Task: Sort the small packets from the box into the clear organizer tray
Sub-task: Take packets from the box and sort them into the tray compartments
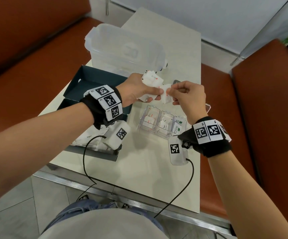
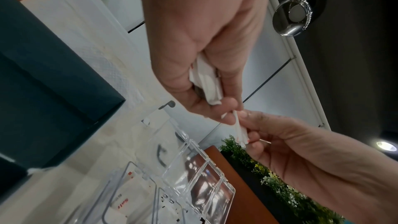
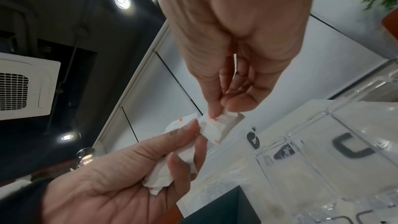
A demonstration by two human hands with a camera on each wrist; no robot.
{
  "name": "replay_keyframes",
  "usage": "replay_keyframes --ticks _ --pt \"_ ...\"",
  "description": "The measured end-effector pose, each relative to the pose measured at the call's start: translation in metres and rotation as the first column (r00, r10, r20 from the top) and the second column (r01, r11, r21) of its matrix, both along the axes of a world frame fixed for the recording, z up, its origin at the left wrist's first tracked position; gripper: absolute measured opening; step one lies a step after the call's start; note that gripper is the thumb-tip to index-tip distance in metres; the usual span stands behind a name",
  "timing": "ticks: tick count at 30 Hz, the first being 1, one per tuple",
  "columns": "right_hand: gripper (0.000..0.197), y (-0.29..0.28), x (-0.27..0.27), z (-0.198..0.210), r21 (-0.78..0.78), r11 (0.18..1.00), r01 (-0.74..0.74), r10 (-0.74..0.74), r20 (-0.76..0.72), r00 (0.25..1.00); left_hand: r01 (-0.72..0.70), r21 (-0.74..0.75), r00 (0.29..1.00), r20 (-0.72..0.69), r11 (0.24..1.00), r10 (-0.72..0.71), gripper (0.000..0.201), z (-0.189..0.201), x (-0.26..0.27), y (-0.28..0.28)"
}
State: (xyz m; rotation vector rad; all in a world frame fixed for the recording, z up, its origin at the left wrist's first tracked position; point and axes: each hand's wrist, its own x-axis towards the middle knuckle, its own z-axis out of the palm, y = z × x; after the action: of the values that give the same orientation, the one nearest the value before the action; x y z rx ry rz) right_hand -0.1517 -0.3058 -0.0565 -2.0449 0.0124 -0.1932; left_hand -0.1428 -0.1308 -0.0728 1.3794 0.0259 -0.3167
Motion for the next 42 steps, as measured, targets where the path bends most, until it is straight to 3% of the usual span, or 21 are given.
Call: replay_keyframes --ticks 3,6,10,14,22,31,34,42 --pt "0.012 0.001 0.002 0.000 -0.013 1.000 -0.017 0.017 -0.024 1.000 -0.007 0.046 1.000 0.009 0.999 0.006 0.033 0.000 0.002 0.002" --pt "0.022 0.000 0.007 0.003 -0.197 0.977 -0.087 0.083 -0.030 0.996 0.020 0.150 0.999 0.027 0.988 -0.024 0.036 0.000 0.004 0.004" --pt "0.027 0.005 0.013 0.012 -0.411 0.868 -0.277 0.263 -0.093 0.960 0.062 0.314 0.993 0.077 0.947 -0.091 0.027 0.000 0.007 0.006" --pt "0.020 0.013 0.020 0.013 -0.560 0.767 -0.312 0.302 -0.114 0.946 0.072 0.364 0.990 0.085 0.929 -0.111 0.024 -0.002 0.008 0.008" --pt "0.015 0.016 0.027 -0.033 -0.458 0.873 -0.167 0.128 -0.115 0.985 -0.028 0.348 0.998 0.067 0.937 0.005 0.032 -0.014 0.010 0.031" --pt "0.018 0.028 0.027 -0.076 -0.473 0.843 -0.254 0.073 -0.368 0.927 -0.032 0.320 0.999 0.047 0.947 0.018 0.032 -0.026 0.008 0.047" --pt "0.017 0.032 0.024 -0.084 -0.579 0.777 -0.248 0.028 -0.362 0.932 -0.033 0.320 0.999 0.039 0.947 0.022 0.031 -0.027 0.008 0.049" --pt "0.021 0.037 0.022 -0.096 -0.827 0.488 -0.279 0.061 -0.287 0.956 -0.040 0.308 0.999 0.026 0.951 0.033 0.033 -0.027 0.008 0.049"
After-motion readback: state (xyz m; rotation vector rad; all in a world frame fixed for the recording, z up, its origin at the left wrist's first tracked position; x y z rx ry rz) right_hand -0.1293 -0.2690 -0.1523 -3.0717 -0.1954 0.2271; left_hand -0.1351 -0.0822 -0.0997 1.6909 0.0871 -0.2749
